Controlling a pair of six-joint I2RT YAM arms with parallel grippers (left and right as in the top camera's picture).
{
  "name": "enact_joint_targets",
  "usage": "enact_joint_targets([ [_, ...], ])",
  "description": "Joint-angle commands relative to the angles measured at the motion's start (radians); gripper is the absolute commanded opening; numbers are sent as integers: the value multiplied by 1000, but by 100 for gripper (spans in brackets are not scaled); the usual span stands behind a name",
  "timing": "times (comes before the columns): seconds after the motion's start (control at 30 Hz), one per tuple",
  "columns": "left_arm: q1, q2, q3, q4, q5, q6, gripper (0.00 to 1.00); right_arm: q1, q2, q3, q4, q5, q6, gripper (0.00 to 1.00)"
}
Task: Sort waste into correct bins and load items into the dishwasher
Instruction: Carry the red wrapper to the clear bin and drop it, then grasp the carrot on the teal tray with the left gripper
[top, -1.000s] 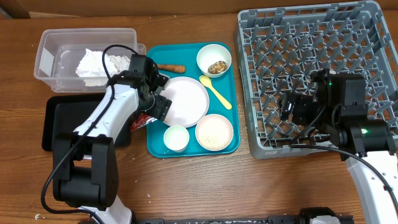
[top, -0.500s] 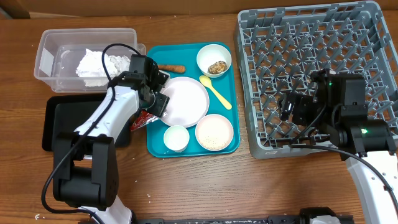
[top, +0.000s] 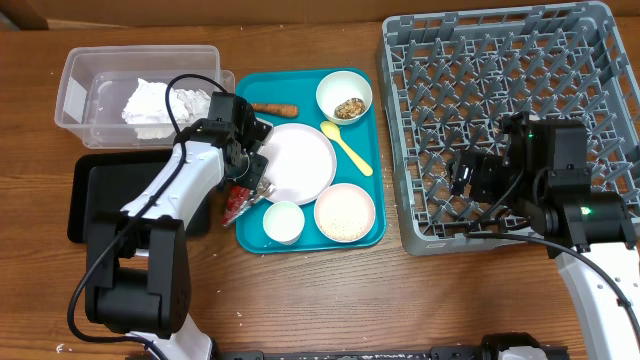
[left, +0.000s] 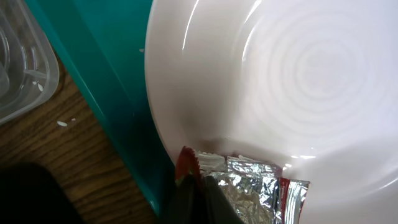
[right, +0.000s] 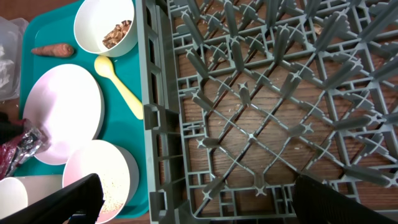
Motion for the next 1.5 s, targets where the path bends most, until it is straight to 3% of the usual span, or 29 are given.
enact_joint_targets([
  [0.0,2,-9,-6,4,-6,0,4,4,-2,29,4,-6,-4,100],
  [0.23,4,-10,68,-54,-6,-103,4,4,-2,29,4,-6,-4,100],
  [0.43,4,-10,385,-318,-2,-243,4,4,-2,29,6,-6,-4,100],
  [0.57,14,-10,599,-407,-8,-278,4,4,-2,29,9,-6,-4,100],
  [0.7,79,-10,720,-325,-82,-335,4,4,-2,29,13,-6,-4,100],
  [1.0,246,117,694,-44,-162,-283,6,4,-2,29,19,-6,-4,100],
  [1.07,258,175,695,-18,-159,-284,17,4,-2,29,21,-6,-4,100],
  [1.2,256,251,695,-11,-158,-284,80,4,-2,29,22,-6,-4,100],
  [1.27,246,251,696,-10,-146,-284,97,4,-2,29,21,-6,-4,100],
  [1.47,182,196,831,-110,-24,-285,100,4,-2,29,23,-6,-4,100],
])
